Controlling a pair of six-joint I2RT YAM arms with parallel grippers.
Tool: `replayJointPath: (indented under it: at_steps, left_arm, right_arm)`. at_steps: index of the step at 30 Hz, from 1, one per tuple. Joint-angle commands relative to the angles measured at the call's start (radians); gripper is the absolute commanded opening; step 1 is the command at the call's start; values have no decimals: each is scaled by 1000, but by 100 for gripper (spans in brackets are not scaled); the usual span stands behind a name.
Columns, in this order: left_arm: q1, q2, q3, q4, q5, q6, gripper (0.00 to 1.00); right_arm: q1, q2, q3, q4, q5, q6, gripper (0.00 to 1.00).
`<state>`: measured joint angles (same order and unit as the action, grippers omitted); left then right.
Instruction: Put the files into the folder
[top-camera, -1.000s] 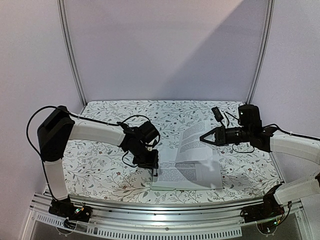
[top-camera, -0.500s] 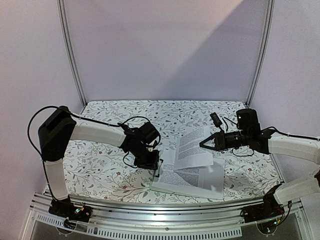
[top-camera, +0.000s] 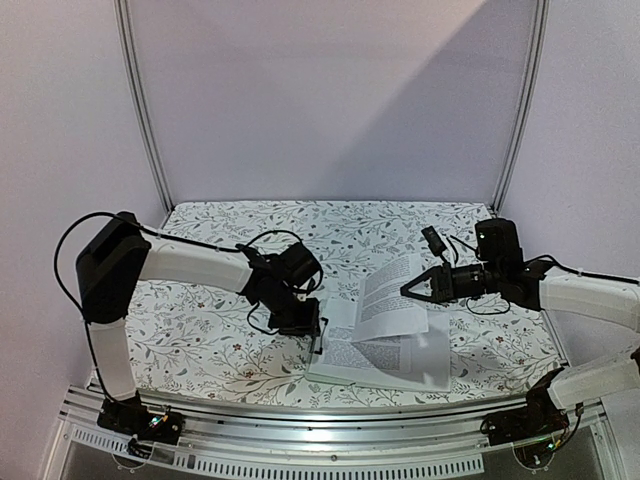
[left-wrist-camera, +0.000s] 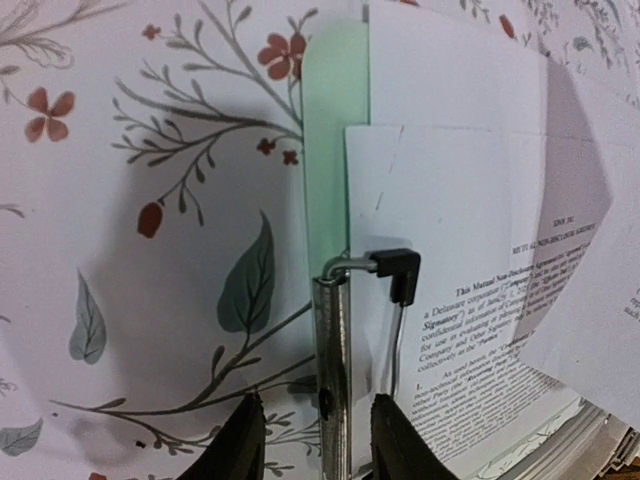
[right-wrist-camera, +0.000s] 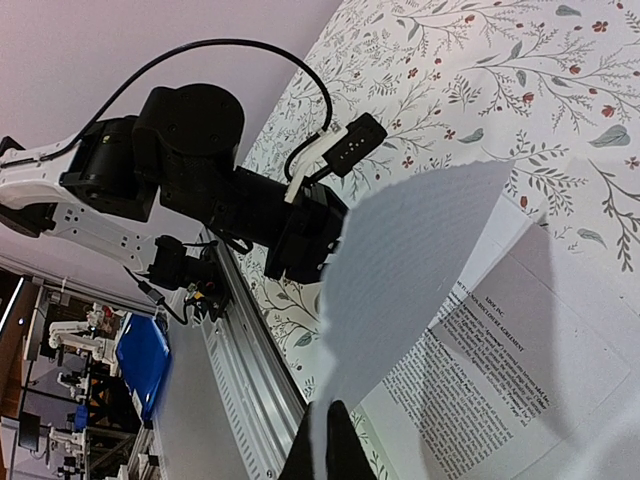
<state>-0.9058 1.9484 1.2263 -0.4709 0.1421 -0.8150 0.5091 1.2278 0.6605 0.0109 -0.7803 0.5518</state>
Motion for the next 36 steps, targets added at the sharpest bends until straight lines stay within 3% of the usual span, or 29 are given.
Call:
replayJointPath:
  at_steps: [1, 26, 36]
  left_arm:
    - [-17, 20, 43, -51, -33, 21, 37]
    - [-82, 138, 180, -261, -90, 55, 34]
    - [-88, 189, 175, -225, -70, 39, 28]
  right_arm:
    - [-6, -10, -4, -8, 8, -14, 0]
    - [-6, -23, -13, -32, 9, -38, 0]
    - [-6, -38, -18, -42, 8, -43, 0]
